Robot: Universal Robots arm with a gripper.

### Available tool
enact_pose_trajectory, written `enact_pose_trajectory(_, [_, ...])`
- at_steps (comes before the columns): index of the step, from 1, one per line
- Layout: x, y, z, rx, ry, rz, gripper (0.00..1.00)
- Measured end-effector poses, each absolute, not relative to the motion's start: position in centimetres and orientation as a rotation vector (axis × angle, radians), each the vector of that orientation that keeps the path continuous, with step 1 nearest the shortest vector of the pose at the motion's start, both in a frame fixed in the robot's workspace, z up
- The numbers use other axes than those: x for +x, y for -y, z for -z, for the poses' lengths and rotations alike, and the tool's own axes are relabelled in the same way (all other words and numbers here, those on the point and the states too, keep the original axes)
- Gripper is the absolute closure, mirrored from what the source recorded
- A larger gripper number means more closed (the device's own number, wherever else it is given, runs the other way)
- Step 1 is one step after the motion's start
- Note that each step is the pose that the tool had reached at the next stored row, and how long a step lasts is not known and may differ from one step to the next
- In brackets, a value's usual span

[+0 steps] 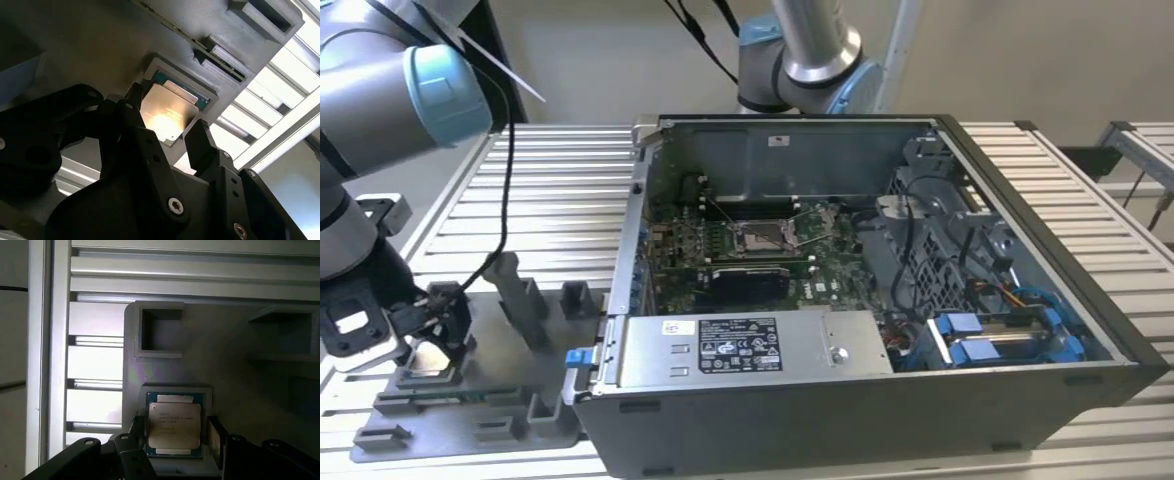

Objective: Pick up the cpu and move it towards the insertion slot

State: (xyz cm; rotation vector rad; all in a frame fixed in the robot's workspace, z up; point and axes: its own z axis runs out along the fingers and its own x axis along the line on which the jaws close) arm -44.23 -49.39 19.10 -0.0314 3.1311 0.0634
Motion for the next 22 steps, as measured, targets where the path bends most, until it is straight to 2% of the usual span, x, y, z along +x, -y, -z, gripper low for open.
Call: enact_pose_trajectory(22, [-44.31,49.39,-18.85,-0.059,-3.131,-0.061,0.00])
